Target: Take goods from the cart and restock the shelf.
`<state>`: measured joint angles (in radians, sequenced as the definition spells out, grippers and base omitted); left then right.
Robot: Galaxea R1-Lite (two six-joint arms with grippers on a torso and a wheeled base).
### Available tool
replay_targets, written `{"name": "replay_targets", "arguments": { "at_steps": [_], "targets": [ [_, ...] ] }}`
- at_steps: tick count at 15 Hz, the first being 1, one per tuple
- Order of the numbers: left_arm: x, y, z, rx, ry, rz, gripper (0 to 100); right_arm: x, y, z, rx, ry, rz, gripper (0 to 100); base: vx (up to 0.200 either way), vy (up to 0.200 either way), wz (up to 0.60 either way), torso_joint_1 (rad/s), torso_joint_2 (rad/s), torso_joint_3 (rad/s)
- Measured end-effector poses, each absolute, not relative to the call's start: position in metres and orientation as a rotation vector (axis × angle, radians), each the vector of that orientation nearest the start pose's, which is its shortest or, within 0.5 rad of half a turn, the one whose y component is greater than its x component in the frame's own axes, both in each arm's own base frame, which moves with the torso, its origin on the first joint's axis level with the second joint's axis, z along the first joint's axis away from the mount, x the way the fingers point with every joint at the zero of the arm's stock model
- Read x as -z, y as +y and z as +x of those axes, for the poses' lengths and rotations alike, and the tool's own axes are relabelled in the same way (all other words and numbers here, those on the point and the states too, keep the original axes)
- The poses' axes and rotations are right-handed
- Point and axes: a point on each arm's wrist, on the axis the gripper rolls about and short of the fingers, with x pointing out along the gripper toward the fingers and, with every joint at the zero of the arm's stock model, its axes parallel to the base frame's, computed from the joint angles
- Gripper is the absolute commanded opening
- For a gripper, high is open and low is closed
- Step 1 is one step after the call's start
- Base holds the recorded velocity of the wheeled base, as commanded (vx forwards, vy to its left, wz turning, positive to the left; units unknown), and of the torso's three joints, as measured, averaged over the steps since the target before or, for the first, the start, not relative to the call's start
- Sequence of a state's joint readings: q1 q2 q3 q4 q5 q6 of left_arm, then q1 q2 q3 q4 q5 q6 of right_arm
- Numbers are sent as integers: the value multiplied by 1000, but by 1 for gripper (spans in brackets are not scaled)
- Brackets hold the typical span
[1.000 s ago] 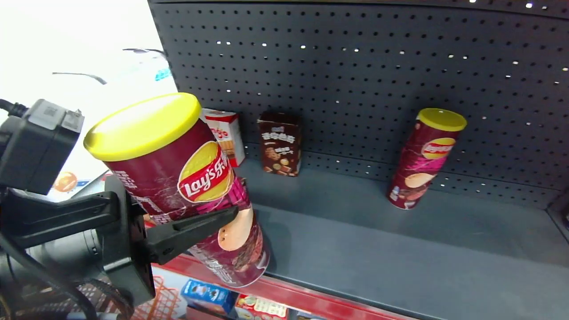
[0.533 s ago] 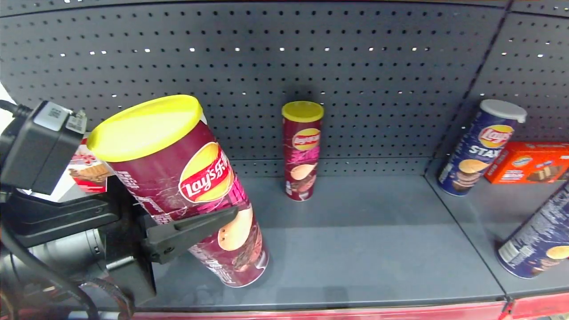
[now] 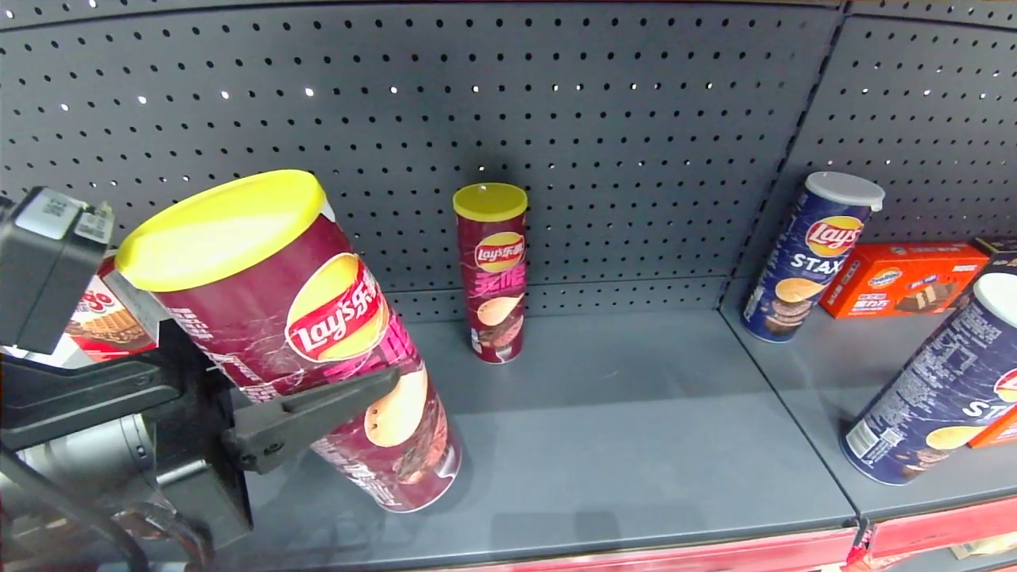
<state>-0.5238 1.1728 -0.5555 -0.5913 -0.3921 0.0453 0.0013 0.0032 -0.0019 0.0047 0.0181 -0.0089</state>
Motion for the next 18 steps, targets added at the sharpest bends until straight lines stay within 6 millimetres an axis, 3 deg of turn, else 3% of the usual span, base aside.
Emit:
{"name": "replay_targets", "arguments": {
  "at_steps": [2,18],
  "targets": [
    [-233,-90,142,907,7,43,0,-76,0,-23,-19,7,-8,100,0,0,600,5,2,5],
    [-224,-87,138,901,31,44,0,-76,0,-23,-17,6,-7,100,0,0,75,1,1,1]
  ]
}}
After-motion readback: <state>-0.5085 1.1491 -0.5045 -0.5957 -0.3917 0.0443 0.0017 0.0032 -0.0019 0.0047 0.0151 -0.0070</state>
